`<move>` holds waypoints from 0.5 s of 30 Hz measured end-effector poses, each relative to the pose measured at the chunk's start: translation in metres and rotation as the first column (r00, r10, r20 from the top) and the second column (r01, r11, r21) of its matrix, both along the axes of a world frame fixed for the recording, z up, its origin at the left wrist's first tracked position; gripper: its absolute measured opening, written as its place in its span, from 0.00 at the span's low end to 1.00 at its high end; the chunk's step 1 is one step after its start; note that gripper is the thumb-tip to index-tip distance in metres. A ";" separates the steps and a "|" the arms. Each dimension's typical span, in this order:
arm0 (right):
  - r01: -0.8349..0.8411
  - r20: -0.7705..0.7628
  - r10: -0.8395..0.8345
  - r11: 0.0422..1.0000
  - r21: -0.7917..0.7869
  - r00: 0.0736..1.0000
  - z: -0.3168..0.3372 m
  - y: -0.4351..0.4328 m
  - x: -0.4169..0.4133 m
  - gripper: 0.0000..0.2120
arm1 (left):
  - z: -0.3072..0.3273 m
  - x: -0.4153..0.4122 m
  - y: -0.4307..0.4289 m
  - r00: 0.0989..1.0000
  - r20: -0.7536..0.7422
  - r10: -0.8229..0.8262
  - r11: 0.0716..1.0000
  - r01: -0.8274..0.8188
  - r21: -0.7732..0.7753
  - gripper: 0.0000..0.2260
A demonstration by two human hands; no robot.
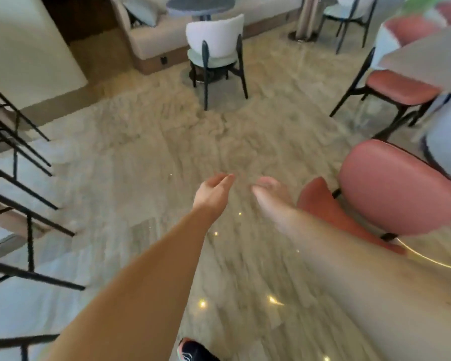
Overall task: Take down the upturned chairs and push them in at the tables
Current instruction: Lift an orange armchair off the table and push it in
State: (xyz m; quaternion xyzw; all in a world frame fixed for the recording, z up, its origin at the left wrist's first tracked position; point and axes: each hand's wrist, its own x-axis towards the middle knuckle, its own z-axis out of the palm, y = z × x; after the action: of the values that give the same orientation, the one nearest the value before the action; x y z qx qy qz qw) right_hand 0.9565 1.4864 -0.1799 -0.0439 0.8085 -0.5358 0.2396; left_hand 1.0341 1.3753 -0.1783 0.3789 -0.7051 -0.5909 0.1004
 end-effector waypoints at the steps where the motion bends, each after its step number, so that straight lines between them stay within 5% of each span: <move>1: 0.048 0.014 -0.048 0.999 0.000 0.999 0.000 0.023 -0.008 0.14 | -0.002 -0.016 0.020 0.999 -0.003 -0.051 0.999 0.051 -0.002 0.07; 13: 0.418 0.194 -0.407 0.908 -0.016 0.893 -0.037 0.196 -0.057 0.22 | -0.044 -0.127 0.164 0.855 0.068 -0.515 0.857 0.511 0.065 0.02; 15: 0.463 0.206 -0.452 0.886 -0.006 0.868 -0.046 0.200 -0.060 0.24 | -0.057 -0.140 0.174 0.800 0.107 -0.591 0.807 0.584 0.088 0.09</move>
State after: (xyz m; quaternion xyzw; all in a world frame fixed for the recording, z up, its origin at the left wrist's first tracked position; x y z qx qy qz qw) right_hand 0.8962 1.6866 -0.2256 0.1958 0.7526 -0.6011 0.1841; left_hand 0.8939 1.5498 -0.2348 0.1815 -0.7776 -0.5849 -0.1427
